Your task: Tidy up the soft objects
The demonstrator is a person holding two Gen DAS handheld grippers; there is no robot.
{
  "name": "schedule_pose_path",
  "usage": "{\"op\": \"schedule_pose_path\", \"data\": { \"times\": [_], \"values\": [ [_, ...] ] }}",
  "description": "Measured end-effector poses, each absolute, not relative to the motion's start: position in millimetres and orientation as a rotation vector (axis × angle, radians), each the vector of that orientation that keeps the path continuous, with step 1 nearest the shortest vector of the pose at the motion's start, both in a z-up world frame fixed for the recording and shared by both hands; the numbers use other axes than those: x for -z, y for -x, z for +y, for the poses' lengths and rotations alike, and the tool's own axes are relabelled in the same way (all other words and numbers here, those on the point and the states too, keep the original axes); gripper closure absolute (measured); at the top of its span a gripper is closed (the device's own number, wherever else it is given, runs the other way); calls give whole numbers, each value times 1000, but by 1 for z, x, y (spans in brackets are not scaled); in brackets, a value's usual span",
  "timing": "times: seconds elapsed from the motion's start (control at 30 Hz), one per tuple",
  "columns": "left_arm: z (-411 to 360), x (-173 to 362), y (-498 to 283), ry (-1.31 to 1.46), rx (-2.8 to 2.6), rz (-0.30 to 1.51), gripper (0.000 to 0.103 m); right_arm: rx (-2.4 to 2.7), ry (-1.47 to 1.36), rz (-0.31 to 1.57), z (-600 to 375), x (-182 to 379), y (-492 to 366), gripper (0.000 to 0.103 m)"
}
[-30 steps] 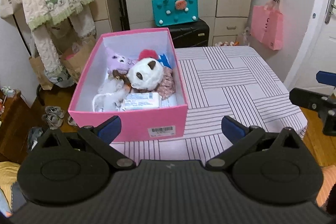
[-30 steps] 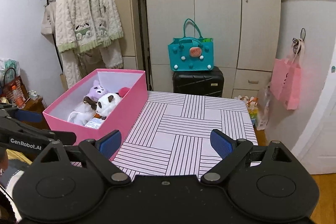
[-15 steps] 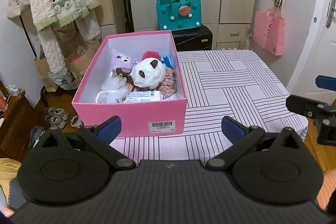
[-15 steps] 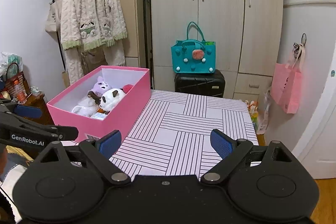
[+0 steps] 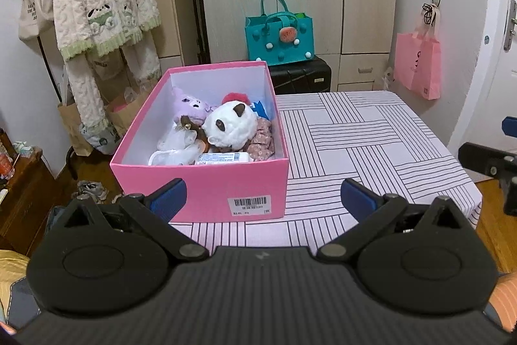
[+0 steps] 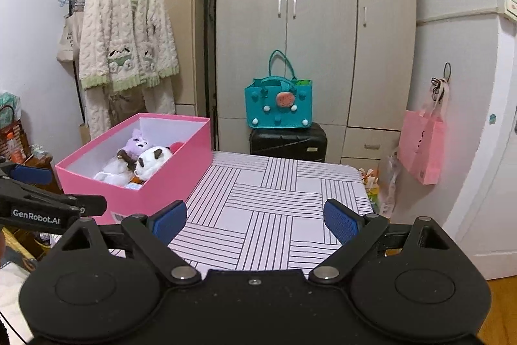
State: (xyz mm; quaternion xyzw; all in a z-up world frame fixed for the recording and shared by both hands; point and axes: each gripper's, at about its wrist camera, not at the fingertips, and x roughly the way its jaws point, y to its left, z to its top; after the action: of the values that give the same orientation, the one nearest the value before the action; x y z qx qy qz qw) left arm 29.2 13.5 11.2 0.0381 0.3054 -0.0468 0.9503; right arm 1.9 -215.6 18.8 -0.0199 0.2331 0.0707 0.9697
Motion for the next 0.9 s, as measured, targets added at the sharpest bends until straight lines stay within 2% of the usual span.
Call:
{"op": "schedule_pose_path", "data": {
  "times": [0.57, 0.9],
  "values": [
    [18, -17, -26, -75, 68, 551, 0, -128, 40, 368, -216, -14, 6, 9],
    [18, -9, -25, -77, 41, 515, 0, -92, 2, 382, -224, -3, 5, 9]
  ]
}}
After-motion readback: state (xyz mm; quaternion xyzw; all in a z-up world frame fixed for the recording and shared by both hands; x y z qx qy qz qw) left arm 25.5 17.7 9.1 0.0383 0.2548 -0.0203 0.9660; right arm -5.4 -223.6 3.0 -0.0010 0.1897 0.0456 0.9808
